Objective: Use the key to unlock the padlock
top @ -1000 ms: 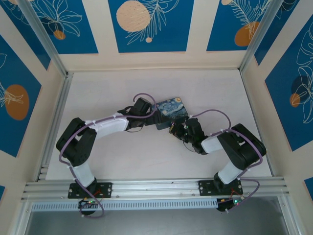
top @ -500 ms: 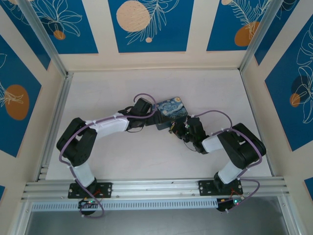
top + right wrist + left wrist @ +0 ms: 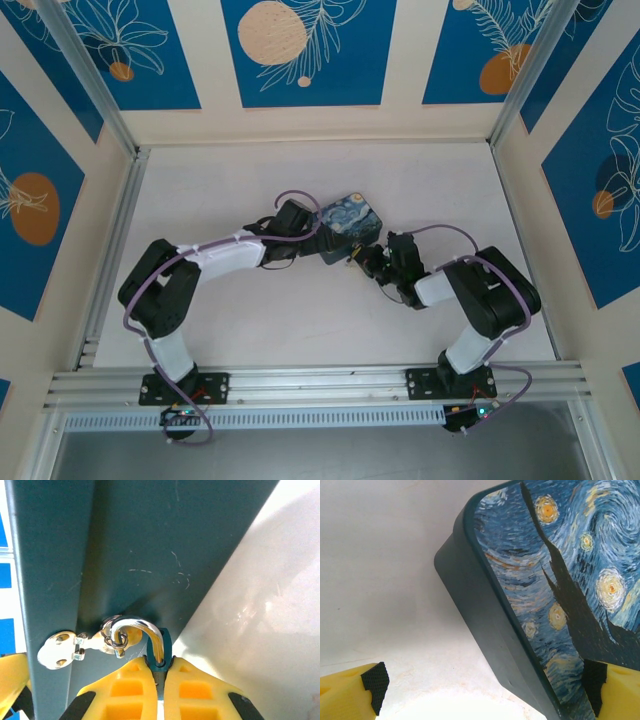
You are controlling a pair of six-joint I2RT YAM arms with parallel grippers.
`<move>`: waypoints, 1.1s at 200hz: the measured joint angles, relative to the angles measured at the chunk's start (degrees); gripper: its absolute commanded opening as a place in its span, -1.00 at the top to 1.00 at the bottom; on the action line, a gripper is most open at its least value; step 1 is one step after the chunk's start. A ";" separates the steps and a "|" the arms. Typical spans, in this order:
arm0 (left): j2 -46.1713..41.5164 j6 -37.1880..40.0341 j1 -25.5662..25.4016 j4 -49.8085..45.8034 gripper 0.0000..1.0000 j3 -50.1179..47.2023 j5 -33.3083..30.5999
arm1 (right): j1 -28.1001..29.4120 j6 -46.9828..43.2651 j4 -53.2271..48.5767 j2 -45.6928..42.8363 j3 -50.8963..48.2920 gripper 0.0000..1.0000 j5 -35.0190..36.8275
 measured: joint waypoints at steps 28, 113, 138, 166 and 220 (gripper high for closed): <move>0.35 -0.04 0.00 0.07 -1.00 0.39 0.02 | -0.85 1.31 1.75 1.40 0.46 1.00 -0.87; 1.09 -0.07 -0.15 -0.28 -1.00 1.31 0.59 | -7.80 2.78 1.66 1.81 2.12 1.00 -2.82; 1.11 -0.07 -0.15 -0.55 -1.00 1.51 0.59 | -9.14 2.75 1.09 1.81 2.36 1.00 -3.54; 1.14 -0.07 -0.15 -0.72 -1.00 1.57 0.61 | -10.25 2.73 0.55 1.42 2.21 1.00 -4.28; 1.01 0.57 -0.15 -1.49 -1.00 2.03 0.61 | -9.92 0.92 -5.33 -8.76 -0.48 1.00 -6.01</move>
